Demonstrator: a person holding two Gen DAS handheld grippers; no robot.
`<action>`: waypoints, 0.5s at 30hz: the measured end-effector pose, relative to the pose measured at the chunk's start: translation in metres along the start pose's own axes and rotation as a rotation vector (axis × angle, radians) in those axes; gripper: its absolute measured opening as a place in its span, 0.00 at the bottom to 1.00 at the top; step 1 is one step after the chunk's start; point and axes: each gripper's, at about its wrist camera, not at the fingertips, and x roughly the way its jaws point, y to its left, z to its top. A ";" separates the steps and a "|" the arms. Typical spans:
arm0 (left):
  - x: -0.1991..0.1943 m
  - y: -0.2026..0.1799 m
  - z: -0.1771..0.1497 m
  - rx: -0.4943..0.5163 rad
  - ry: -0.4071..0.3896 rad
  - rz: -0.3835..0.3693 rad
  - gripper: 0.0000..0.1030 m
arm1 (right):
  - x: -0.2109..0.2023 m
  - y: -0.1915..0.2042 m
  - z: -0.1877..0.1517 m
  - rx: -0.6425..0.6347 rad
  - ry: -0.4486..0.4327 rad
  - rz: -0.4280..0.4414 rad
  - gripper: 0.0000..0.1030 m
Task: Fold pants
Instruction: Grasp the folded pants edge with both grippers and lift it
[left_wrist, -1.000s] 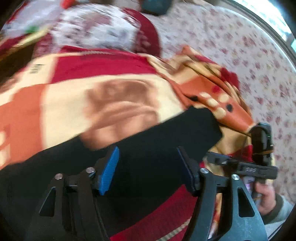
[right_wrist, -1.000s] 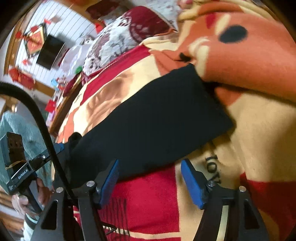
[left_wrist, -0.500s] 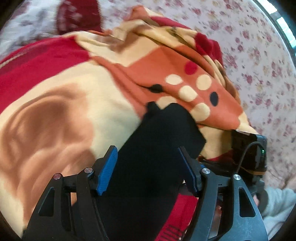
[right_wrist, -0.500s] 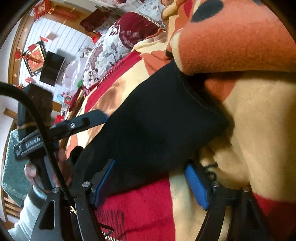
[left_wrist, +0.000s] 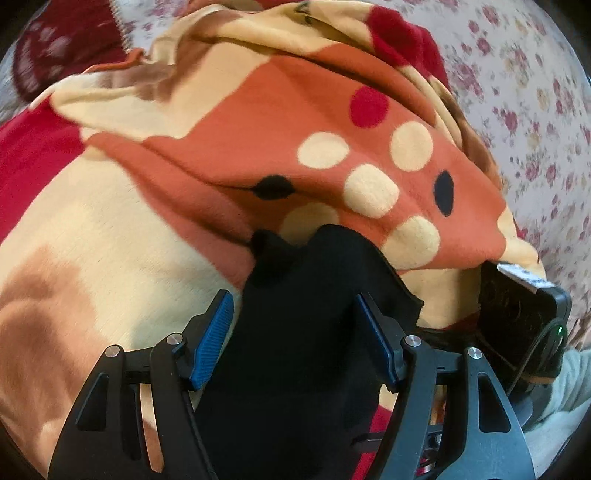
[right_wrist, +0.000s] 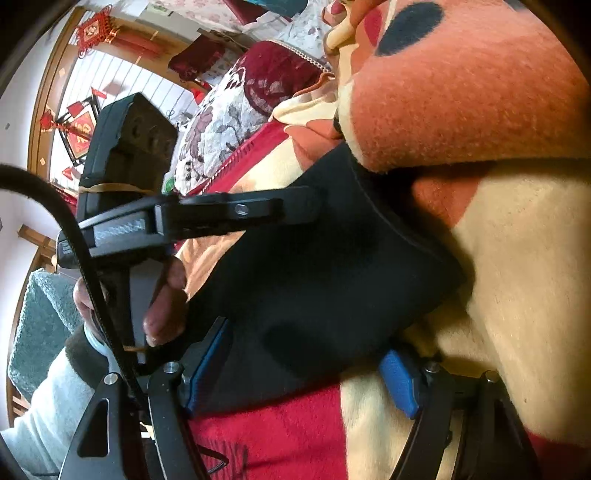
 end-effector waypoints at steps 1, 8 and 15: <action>0.001 -0.002 0.000 0.013 -0.001 0.001 0.64 | 0.000 0.000 0.000 -0.003 -0.002 0.001 0.71; 0.008 -0.007 -0.001 0.045 -0.029 0.042 0.22 | 0.003 -0.006 0.003 0.001 0.006 -0.008 0.17; -0.032 -0.015 -0.011 0.045 -0.129 0.023 0.15 | -0.013 0.020 0.008 -0.104 -0.029 0.015 0.11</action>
